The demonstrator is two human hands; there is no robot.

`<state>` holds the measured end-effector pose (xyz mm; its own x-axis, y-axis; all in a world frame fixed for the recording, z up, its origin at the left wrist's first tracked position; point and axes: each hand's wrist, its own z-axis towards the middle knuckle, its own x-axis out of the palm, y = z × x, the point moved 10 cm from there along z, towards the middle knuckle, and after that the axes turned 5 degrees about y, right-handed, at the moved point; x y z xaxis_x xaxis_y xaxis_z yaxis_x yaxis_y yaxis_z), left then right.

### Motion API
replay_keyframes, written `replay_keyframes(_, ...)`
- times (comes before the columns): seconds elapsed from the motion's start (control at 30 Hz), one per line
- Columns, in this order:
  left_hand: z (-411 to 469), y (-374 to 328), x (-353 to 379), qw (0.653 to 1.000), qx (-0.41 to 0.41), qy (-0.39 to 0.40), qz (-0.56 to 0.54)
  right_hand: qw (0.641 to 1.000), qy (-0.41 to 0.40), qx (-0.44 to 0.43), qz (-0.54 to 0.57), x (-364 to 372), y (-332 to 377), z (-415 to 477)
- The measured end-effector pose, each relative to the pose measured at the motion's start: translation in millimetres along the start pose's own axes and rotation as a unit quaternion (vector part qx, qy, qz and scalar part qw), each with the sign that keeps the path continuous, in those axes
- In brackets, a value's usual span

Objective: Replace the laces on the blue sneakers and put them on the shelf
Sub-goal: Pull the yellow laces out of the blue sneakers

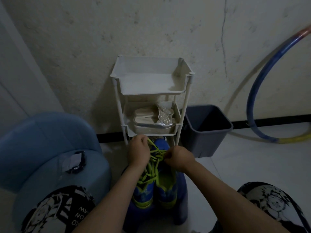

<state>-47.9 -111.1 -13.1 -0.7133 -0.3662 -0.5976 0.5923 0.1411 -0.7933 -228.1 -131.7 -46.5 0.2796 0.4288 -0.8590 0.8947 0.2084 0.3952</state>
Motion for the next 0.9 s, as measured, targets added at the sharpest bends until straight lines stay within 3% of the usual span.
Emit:
replay_keyframes(0.17, -5, -21, 10, 0.985, 0.103, 0.019, 0.136, 1.000, -0.005, 0.008, -0.001, 2, 0, 3)
replay_keyframes(0.27, -20, -50, 35, 0.945, 0.249, 0.107, 0.181, 1.000, 0.001, 0.006, 0.006, 5, 0, 5)
replay_keyframes(0.33, -31, -53, 52, 0.921, 0.278, 0.174, 0.208, 1.000, 0.001, 0.005, 0.015, 5, -1, 5)
replay_keyframes(0.43, -35, -44, 61, 0.897, 0.276, 0.191, 0.286, 1.000, 0.001, 0.008, 0.025, 4, -3, 6)
replay_keyframes(0.57, -26, -40, 55, 0.901, 0.251, 0.165, 0.313, 0.999, 0.002, 0.016, 0.046, 5, -6, 6)
replay_keyframes(0.67, -19, -41, 36, 0.927, 0.207, 0.084, 0.300, 0.999, -0.001, 0.019, 0.049, 4, -8, 7)
replay_keyframes(0.8, -8, -29, -5, 0.973, 0.101, -0.047, 0.201, 0.999, 0.004, 0.018, 0.046, 6, -8, 8)
replay_keyframes(0.9, -7, -23, -7, 0.979, 0.072, -0.042, 0.188, 0.999, 0.001, 0.019, 0.040, 6, -8, 9)
